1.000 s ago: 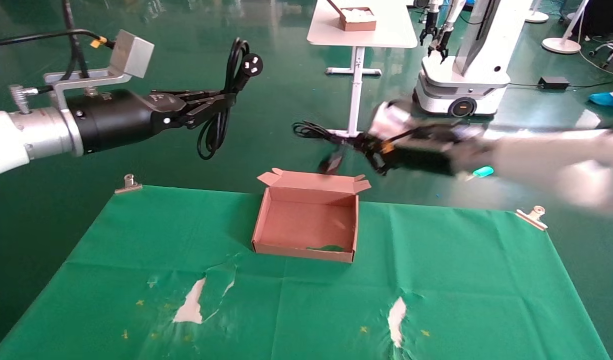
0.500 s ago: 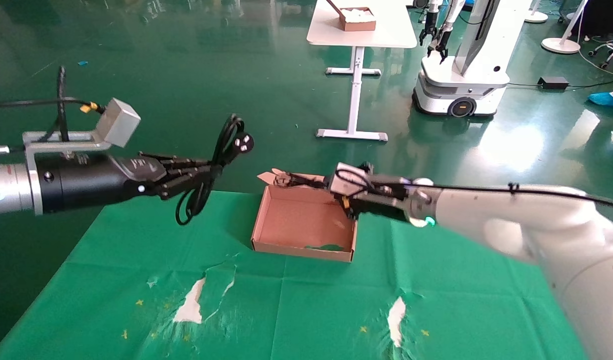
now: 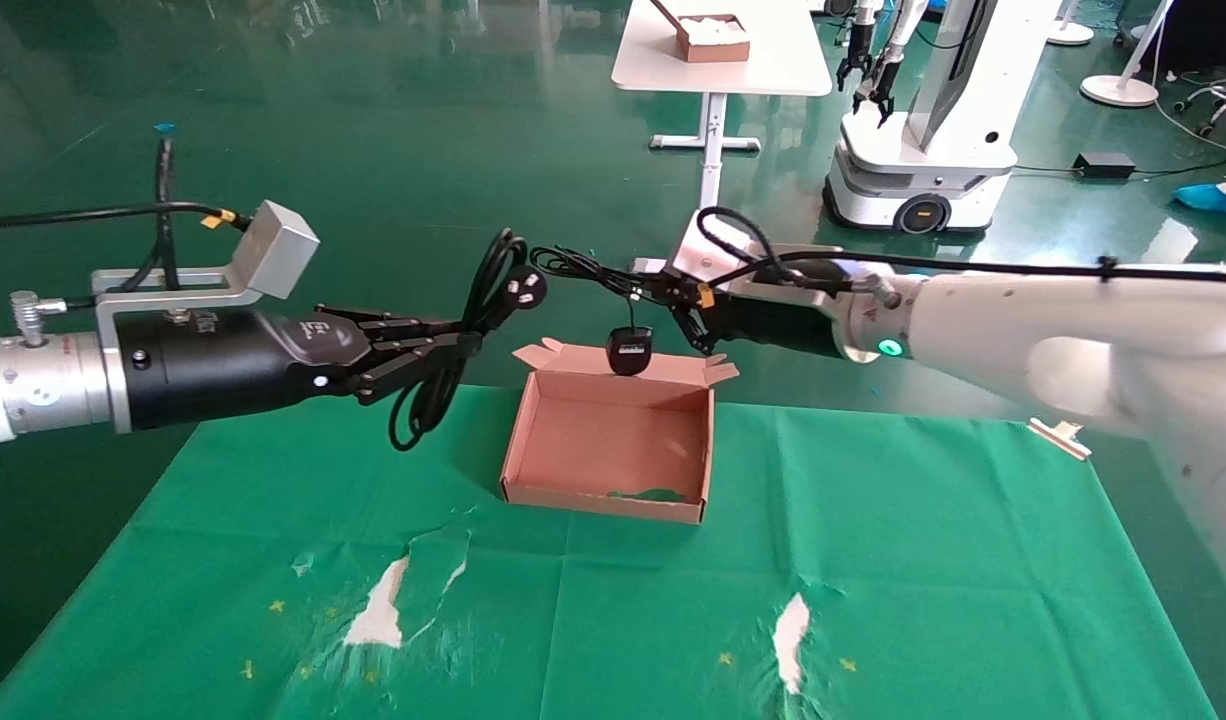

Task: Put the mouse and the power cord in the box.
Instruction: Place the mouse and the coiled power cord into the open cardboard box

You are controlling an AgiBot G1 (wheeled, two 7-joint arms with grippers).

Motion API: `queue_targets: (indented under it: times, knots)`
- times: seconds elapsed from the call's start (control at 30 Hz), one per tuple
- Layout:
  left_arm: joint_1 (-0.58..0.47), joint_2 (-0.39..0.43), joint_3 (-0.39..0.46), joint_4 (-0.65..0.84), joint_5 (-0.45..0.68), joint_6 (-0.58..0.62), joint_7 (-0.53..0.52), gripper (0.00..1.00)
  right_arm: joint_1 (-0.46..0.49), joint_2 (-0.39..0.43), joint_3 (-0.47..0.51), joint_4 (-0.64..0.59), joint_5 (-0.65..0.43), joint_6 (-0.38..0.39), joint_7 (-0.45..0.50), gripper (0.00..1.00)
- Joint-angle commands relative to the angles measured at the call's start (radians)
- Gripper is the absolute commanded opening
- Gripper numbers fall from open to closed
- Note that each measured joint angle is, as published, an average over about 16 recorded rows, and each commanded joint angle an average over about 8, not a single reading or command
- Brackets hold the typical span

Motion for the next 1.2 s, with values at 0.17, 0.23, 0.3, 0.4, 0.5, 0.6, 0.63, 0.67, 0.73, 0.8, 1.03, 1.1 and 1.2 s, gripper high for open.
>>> queue_targets:
  times: [0.17,0.23,0.3,0.4,0.5,0.6,0.63,0.67,0.73,0.8,1.03,1.1,1.2]
  knots:
    - [-0.005,0.014,-0.003,0.025,-0.003,0.016,0.026,0.0,0.037,0.015,-0.003,-0.031,0.006,-0.113,0.024,0.0]
    - [-0.008,0.018,-0.003,0.037,-0.003,0.018,0.035,0.0,0.04,0.017,-0.005,-0.044,0.006,-0.131,0.026,0.0]
    - [-0.011,0.023,-0.003,0.049,-0.003,0.021,0.045,0.0,0.032,0.018,-0.004,-0.062,0.007,-0.136,0.032,0.0]
    - [-0.018,0.031,-0.002,0.069,-0.001,0.028,0.06,0.0,0.005,0.021,0.002,-0.093,0.017,-0.128,0.045,0.0]
    - [-0.026,0.037,0.001,0.092,0.004,0.036,0.076,0.0,-0.024,0.023,0.014,-0.119,0.035,-0.107,0.06,0.0]
    - [-0.036,0.039,0.005,0.118,0.01,0.04,0.094,0.0,-0.047,0.021,0.026,-0.132,0.051,-0.101,0.072,0.01]
    - [-0.039,0.04,0.007,0.127,0.012,0.039,0.1,0.0,-0.053,0.019,0.028,-0.134,0.054,-0.104,0.077,0.05]
    - [-0.042,0.04,0.009,0.137,0.014,0.038,0.108,0.0,-0.058,0.018,0.029,-0.136,0.056,-0.109,0.082,0.14]
    - [-0.046,0.04,0.013,0.161,0.019,0.037,0.124,0.0,-0.066,0.015,0.03,-0.138,0.056,-0.121,0.091,0.39]
    - [-0.05,0.039,0.019,0.19,0.027,0.041,0.142,0.0,-0.071,0.013,0.029,-0.138,0.055,-0.133,0.099,0.64]
    - [-0.073,0.034,0.042,0.343,0.063,0.084,0.233,0.0,-0.078,0.016,0.028,-0.129,0.054,-0.138,0.107,1.0]
    - [-0.088,0.037,0.047,0.397,0.072,0.095,0.268,0.0,-0.081,0.018,0.031,-0.126,0.057,-0.135,0.105,1.0]
    - [-0.114,0.047,0.053,0.479,0.082,0.102,0.325,0.0,-0.082,0.024,0.035,-0.123,0.063,-0.131,0.1,1.0]
